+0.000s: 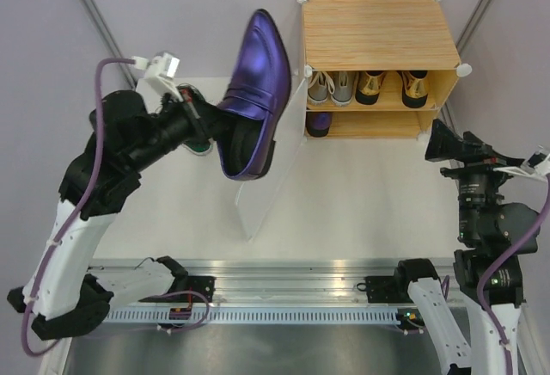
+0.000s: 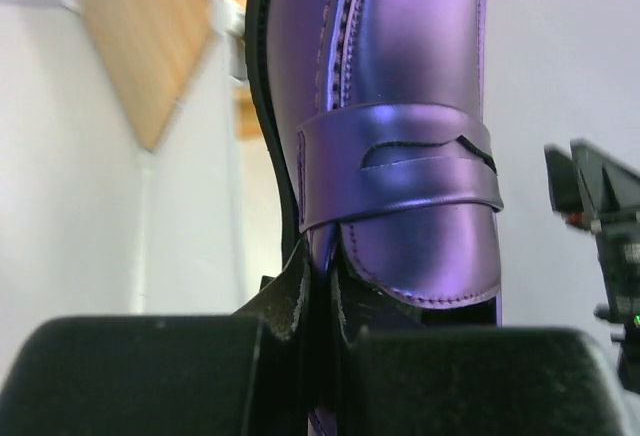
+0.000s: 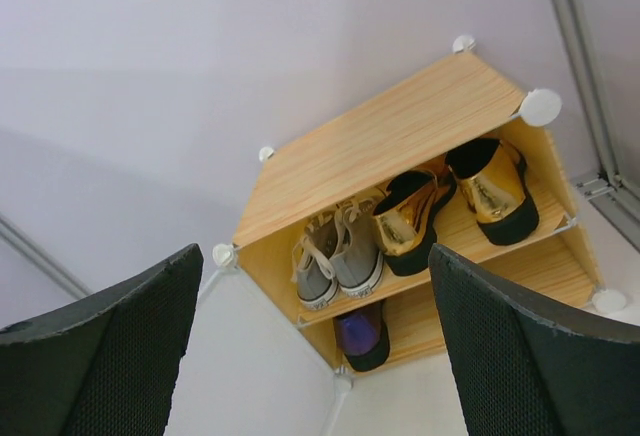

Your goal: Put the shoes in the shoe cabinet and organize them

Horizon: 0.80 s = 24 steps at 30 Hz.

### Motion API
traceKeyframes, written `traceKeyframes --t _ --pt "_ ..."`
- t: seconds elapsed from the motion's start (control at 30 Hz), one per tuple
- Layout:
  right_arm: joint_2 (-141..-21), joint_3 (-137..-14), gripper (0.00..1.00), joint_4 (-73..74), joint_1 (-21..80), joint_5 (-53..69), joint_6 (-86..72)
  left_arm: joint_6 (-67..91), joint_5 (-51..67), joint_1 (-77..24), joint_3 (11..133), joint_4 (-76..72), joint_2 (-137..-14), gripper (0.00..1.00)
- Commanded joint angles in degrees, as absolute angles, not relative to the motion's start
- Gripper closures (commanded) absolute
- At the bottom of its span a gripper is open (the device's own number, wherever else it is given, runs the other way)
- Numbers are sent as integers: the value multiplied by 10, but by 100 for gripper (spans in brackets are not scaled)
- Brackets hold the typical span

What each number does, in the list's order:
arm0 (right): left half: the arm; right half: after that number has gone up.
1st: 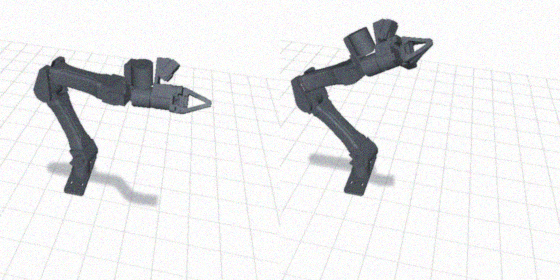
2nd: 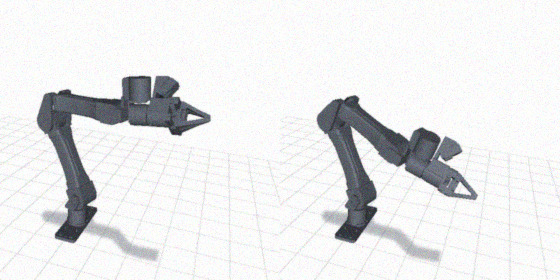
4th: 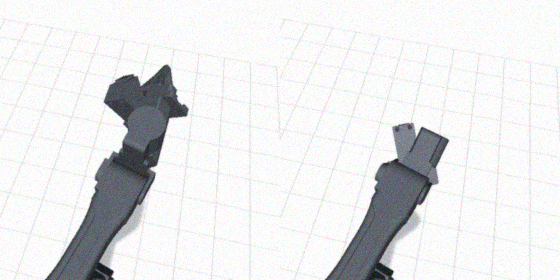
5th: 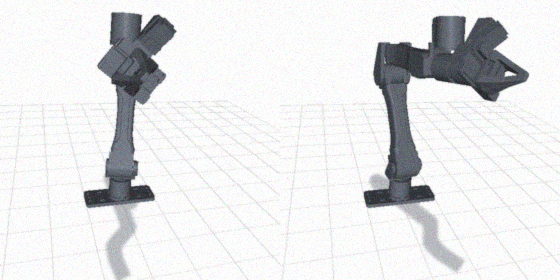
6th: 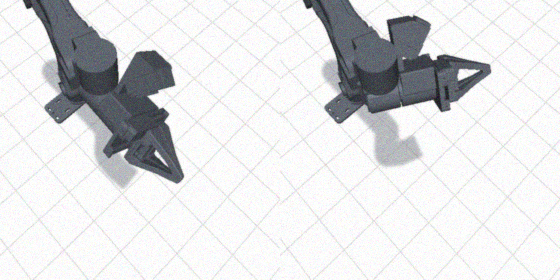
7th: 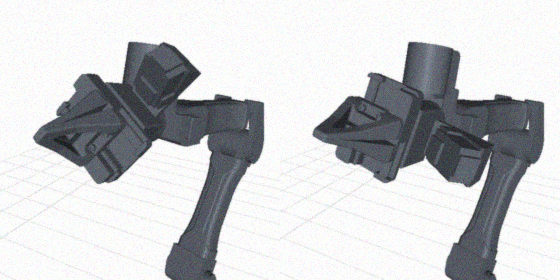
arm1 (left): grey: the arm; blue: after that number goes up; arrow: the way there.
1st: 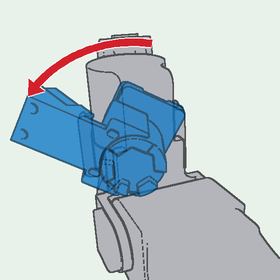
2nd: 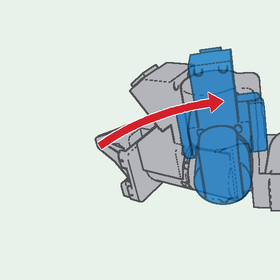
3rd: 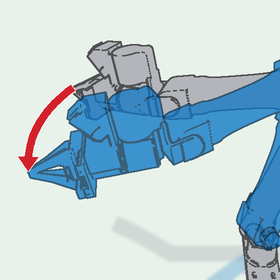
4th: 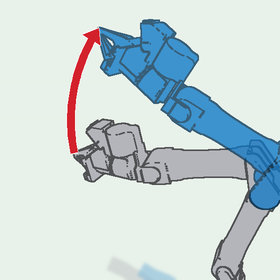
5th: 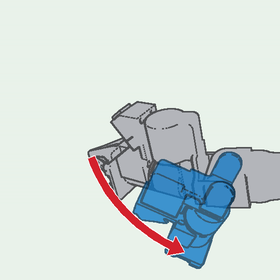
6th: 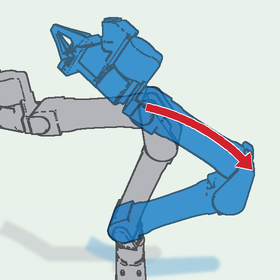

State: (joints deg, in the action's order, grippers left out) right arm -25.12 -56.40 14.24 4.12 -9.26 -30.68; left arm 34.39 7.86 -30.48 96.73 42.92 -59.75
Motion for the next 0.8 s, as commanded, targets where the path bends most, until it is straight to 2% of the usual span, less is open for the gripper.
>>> traceKeyframes --t 0.0,0.03,0.07,0.1,0.27,0.57,0.77 --pt "-244 -602 3 188 40 -155 -301 328 6 -463 1026 366 -634 98" --pt "-243 -606 3 192 40 -160 -301 316 -57 -500 1030 366 -664 98" --pt "-240 -610 3 195 40 -163 -301 305 -88 -561 1034 366 -684 98" --pt "-238 -613 3 204 40 -171 -301 291 -111 -582 1034 367 -698 98" --pt "-215 -625 3 232 40 -188 -301 308 -137 -651 964 317 -776 98" --pt "-194 -598 2 263 40 -198 -297 440 -88 -664 739 143 -850 98" --pt "-204 -556 2 259 40 -139 -312 511 -146 -664 709 113 -917 98"
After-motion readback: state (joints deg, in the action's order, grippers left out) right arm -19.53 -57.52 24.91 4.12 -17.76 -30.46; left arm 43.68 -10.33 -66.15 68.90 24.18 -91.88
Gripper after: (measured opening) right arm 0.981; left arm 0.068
